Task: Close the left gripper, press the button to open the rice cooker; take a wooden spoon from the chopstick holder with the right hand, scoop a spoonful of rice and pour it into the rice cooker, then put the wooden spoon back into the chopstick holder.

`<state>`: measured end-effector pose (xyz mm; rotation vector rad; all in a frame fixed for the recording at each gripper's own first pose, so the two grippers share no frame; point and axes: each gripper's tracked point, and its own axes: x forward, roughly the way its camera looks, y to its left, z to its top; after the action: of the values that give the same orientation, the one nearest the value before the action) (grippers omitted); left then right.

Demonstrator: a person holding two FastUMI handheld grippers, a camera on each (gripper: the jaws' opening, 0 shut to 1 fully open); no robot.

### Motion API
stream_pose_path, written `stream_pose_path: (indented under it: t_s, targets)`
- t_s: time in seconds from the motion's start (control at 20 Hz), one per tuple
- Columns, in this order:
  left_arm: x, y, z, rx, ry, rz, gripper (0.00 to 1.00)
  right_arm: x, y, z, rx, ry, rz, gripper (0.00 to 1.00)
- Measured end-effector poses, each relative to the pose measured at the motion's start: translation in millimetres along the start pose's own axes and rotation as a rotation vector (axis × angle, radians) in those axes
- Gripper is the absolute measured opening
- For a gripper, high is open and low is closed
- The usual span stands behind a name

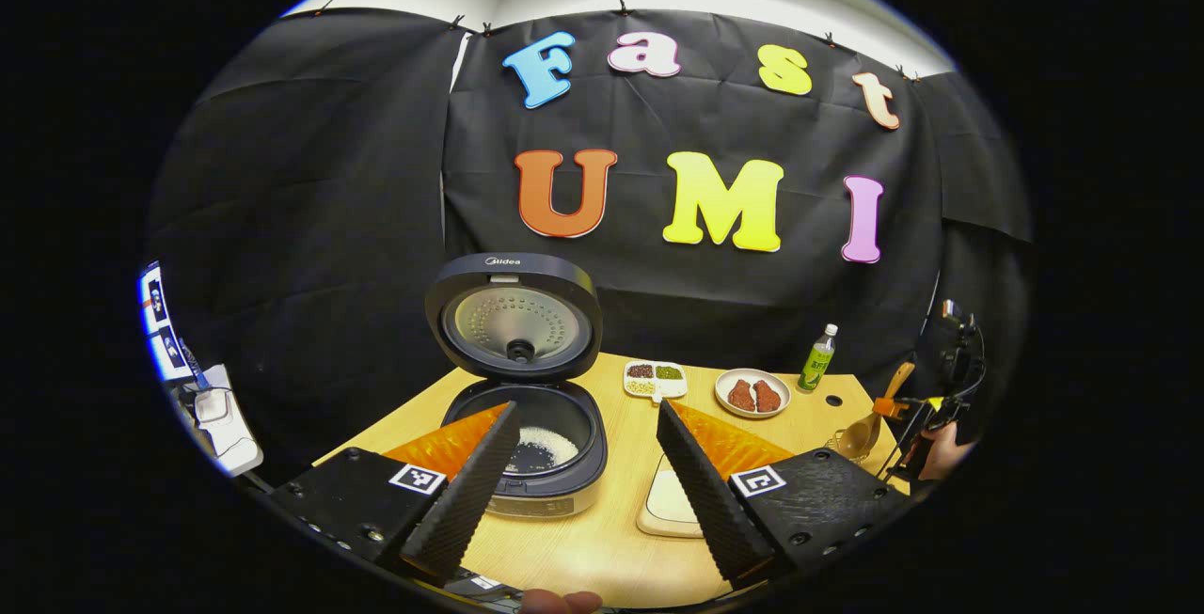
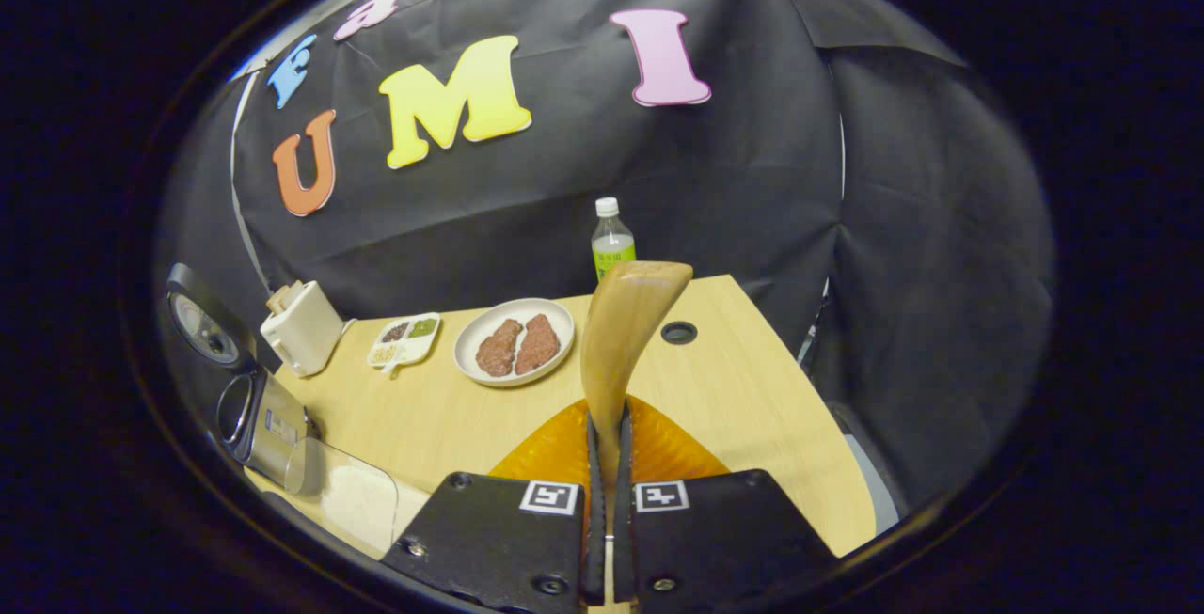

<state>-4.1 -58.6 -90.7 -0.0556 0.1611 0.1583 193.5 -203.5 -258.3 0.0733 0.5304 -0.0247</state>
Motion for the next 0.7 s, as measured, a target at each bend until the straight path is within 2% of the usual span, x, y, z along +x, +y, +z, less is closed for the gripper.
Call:
stream_pose_path:
  t_s: [0.1,0.25,0.45,0.6,0.7]
  targets:
    - [-3.6,2.7,-3.9,0.007,0.001,-0.021,0.95,-23.5,21.8,15.0,0.001,-0.024,-0.001,0.09]
    - [-10.6,12.3,-4.2,-0.004,0.003,-0.053,0.95,-66.4,85.6,26.8,-0.008,-0.06,0.069,0.08]
    - [-21.0,32.5,-10.5,0.015,0.007,-0.094,0.95,-93.2,161.4,13.3,0.007,-0.06,0.147,0.08]
    - [-33.5,56.7,-15.5,0.048,0.0,-0.104,0.95,-96.0,194.1,-14.3,0.016,-0.037,0.141,0.09]
    - [-43.4,67.0,-17.2,0.058,-0.004,-0.127,0.95,-90.8,205.5,-38.3,0.016,-0.016,0.102,0.08]
